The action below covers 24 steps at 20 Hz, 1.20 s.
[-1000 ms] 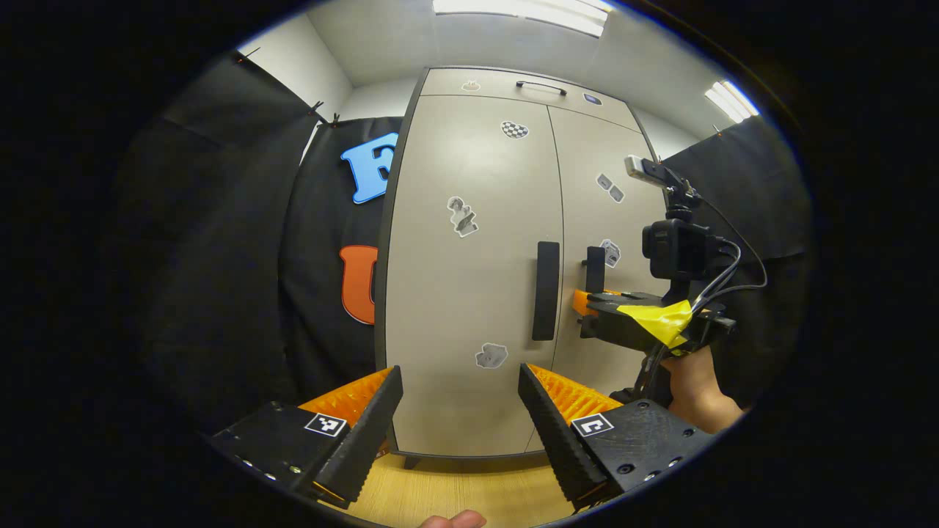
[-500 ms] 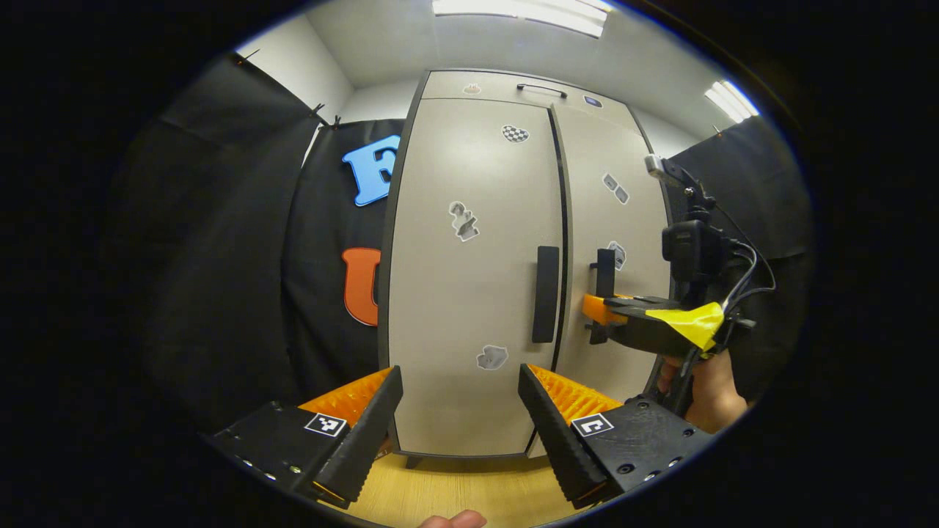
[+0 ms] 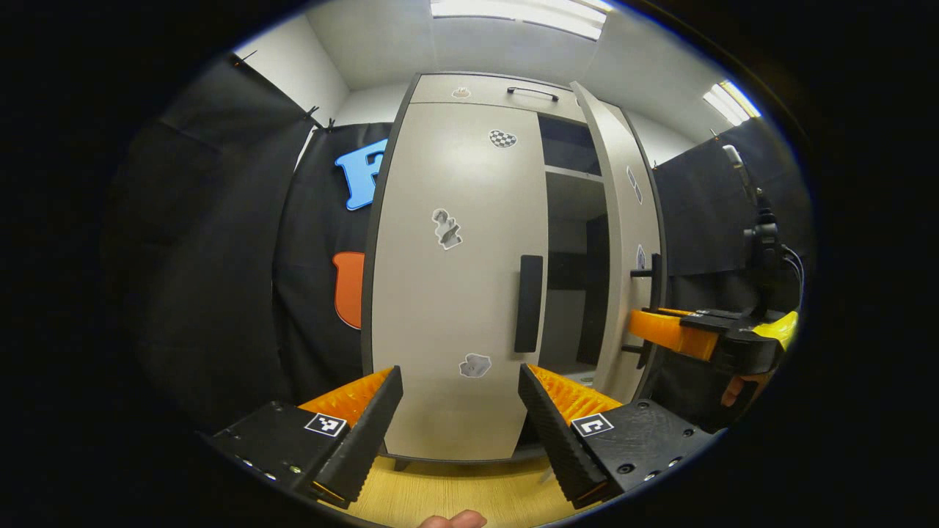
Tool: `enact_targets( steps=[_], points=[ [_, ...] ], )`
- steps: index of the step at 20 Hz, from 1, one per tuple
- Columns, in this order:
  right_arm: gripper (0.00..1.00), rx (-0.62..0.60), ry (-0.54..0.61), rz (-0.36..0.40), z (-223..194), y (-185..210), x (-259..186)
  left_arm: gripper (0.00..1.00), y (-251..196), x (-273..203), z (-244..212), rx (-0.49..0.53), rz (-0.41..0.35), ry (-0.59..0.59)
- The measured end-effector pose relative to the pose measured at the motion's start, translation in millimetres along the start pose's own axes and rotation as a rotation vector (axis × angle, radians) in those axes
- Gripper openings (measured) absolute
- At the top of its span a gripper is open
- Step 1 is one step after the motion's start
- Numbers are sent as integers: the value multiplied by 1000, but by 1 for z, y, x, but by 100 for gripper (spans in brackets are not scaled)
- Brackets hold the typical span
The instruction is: Open the right door of the double-door shoe cabinet with the right hand, and open the left door with the left hand.
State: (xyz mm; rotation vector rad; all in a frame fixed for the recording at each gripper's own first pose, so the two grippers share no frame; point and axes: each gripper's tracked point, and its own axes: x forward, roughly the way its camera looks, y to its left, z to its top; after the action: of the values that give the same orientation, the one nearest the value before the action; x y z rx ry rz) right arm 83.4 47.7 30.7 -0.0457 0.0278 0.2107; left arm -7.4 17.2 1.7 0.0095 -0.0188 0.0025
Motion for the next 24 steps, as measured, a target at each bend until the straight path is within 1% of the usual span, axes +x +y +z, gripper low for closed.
enact_targets(
  steps=[2, 5, 13, 21, 24],
  points=[
    [8, -2, -4, 2, 1, -6, -10, 95, -4, 1, -1, 9, -3, 2],
    [7, 1, -5, 1, -1, -11, -14, 95, -12, 5, -1, 19, -9, 2],
    [7, -6, -14, -51, -3, -31, -30, 95, -33, 7, 0, 18, -40, 0],
    [6, -39, 0, -169, -1, -68, -48, 95, -44, 16, -3, 14, -61, 2],
    [4, -53, 1, -229, -2, -85, -52, 95, -52, 18, -2, 10, -80, -1]
  ],
)
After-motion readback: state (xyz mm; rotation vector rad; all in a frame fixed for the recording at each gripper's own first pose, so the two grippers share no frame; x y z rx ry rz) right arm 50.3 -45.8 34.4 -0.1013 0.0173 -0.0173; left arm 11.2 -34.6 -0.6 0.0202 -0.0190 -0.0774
